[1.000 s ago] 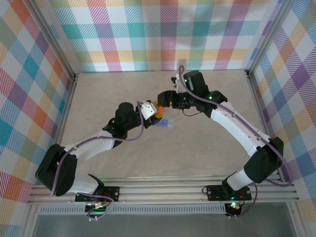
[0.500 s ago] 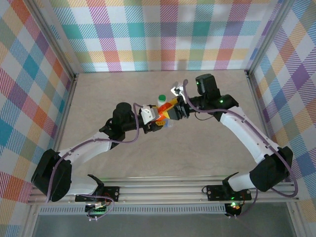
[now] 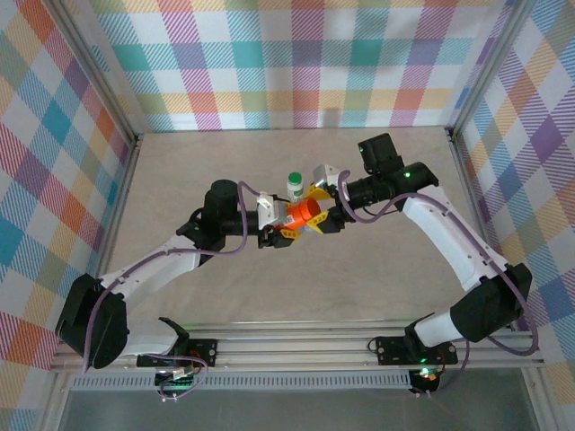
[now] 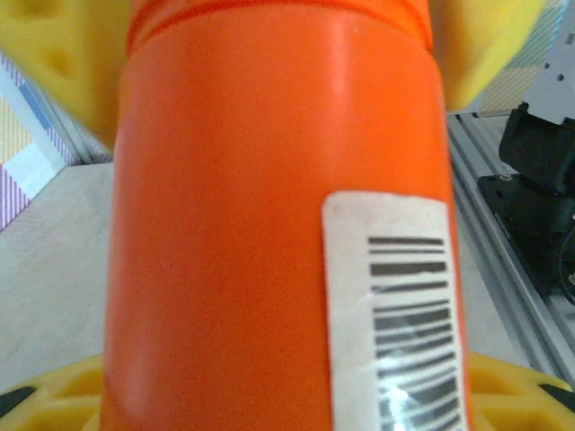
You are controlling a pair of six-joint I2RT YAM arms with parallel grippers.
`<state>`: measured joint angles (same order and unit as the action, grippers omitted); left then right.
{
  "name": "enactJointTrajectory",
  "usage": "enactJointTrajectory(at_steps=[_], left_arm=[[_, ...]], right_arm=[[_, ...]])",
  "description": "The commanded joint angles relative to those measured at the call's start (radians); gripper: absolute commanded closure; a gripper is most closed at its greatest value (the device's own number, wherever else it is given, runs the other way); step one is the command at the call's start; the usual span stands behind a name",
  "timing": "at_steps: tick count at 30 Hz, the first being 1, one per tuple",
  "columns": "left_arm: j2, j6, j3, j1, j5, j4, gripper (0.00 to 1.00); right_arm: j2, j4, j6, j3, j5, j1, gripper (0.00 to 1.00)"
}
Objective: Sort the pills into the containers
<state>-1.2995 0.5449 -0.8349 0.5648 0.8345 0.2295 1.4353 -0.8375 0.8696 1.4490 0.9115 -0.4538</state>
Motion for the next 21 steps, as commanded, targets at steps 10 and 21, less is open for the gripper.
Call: enactJointTrajectory(at_steps=[10,21], left_arm=[[-0.014,-0.022,0.016,-0.014,-0.1,0.095,0.81],[-0.08,-0.106,0.046,-0.007,-0.425,0.355,0.81]], right_arm=[[-0.156,0.385,-0.588,-0.053,-0.228,0.011,0.04],[-0.047,0.453,-1.545,-0.025,-0.623,-0.017,0.12]])
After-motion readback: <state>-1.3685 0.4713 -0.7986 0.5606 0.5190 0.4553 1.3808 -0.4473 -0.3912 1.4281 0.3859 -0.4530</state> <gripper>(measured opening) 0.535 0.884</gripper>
